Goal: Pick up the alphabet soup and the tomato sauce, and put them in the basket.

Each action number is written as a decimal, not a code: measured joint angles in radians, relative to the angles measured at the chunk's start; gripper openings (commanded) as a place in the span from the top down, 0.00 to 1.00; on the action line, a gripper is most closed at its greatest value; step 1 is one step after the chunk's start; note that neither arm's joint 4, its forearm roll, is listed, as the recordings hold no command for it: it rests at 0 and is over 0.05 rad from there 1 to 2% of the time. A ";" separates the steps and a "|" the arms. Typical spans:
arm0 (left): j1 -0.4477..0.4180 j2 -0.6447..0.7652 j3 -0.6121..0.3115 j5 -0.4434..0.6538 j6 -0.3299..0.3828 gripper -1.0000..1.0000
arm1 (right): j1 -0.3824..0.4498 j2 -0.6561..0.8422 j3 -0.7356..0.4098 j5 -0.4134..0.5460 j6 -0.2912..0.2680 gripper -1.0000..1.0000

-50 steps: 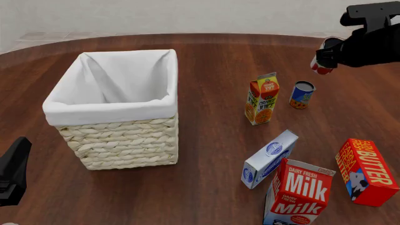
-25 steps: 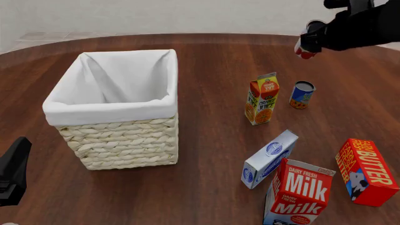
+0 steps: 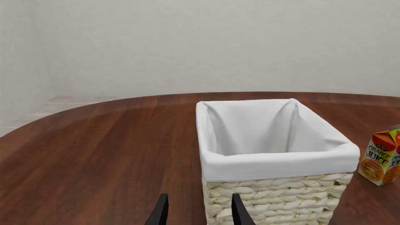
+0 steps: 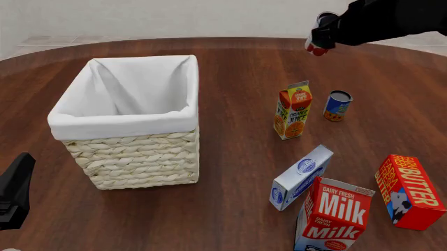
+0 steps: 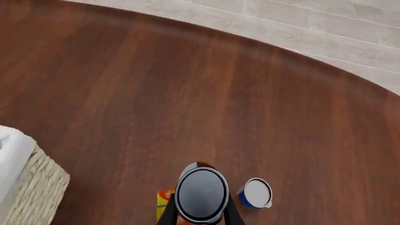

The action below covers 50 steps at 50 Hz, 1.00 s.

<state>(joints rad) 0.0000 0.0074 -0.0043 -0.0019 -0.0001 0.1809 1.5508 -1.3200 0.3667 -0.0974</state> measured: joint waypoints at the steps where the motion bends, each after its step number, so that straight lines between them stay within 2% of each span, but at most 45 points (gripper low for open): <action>1: 0.000 0.000 0.000 0.000 0.000 0.00 | 0.004 0.002 -0.003 0.000 0.000 1.00; 50: 0.000 0.000 0.000 0.000 0.000 0.00 | 0.243 0.085 -0.096 -0.020 0.044 1.00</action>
<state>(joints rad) 0.0000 0.0074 -0.0043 -0.0019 -0.0001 0.4234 1.6356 -1.4159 0.3466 -0.0536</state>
